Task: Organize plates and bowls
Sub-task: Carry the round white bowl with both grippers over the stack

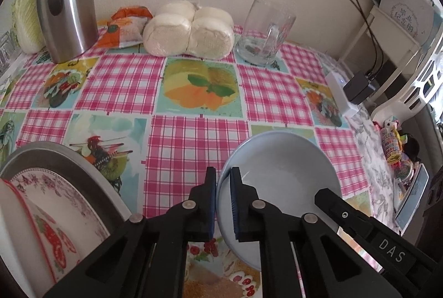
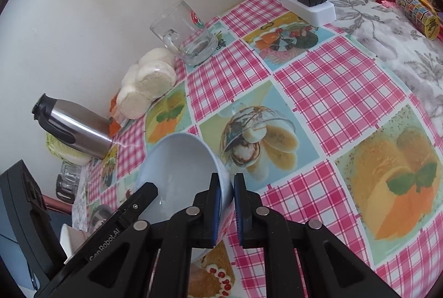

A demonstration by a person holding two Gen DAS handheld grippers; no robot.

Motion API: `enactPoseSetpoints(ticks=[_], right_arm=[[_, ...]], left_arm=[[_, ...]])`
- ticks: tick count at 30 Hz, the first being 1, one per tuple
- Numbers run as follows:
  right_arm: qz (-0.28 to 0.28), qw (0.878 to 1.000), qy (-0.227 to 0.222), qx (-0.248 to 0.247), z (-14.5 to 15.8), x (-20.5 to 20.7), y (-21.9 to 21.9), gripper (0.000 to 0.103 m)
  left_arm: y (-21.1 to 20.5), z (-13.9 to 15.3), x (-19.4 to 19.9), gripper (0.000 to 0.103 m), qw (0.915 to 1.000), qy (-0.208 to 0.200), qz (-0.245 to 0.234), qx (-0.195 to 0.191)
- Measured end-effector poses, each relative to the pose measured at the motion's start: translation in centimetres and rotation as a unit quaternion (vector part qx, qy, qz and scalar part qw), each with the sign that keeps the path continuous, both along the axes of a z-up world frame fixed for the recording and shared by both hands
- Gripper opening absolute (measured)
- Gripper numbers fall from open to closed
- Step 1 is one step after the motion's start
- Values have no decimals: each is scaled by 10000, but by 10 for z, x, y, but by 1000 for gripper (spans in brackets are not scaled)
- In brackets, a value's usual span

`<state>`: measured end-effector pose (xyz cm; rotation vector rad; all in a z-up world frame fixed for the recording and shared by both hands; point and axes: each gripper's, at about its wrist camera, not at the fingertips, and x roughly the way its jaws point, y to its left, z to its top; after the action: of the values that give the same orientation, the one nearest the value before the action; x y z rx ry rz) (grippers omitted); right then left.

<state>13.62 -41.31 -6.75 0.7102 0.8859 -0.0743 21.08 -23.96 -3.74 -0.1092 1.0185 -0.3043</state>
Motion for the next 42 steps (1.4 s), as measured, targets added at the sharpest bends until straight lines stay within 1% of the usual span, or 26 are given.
enactPoseSetpoints(ticks=[3,7,10,13,16,19,22,26,32,37,42], right_arm=[[-5,9999,-100,-58,14,-6,5,10],[19,9994,-344,-102,40,-16,14,10],[59,9983,-545,-184,62,-25,26,10],[155,9969,-738,-204,82,-33,41,10],[255,9958,-864,-141,97,-39,57,10],[404,9942,-975,-229,113,-46,77,10],[565,9925,-1046,-285,122,-51,95,10],[828,9905,-1063,-289,126,-56,122,10],[1289,9864,-945,-377,121,-57,166,10],[1548,9821,-900,-583,117,-52,195,10],[1668,9808,-755,-672,104,-41,211,10]], left_arm=[[2,17,-6,9,9998,-185,22,41],[10,50,-19,9,9986,-528,25,72],[22,77,-30,9,9970,-774,25,58],[39,99,-41,10,9956,-933,97,13],[57,116,-50,9,9939,-1086,208,-44],[74,129,-62,10,9919,-1225,333,-76],[96,139,-73,9,9900,-1323,457,-194],[127,141,-87,9,9883,-1320,646,-400],[173,128,-103,9,9858,-1212,1015,-566],[207,109,-104,9,9840,-975,1287,-749],[224,95,-99,9,9832,-786,1397,-869]])
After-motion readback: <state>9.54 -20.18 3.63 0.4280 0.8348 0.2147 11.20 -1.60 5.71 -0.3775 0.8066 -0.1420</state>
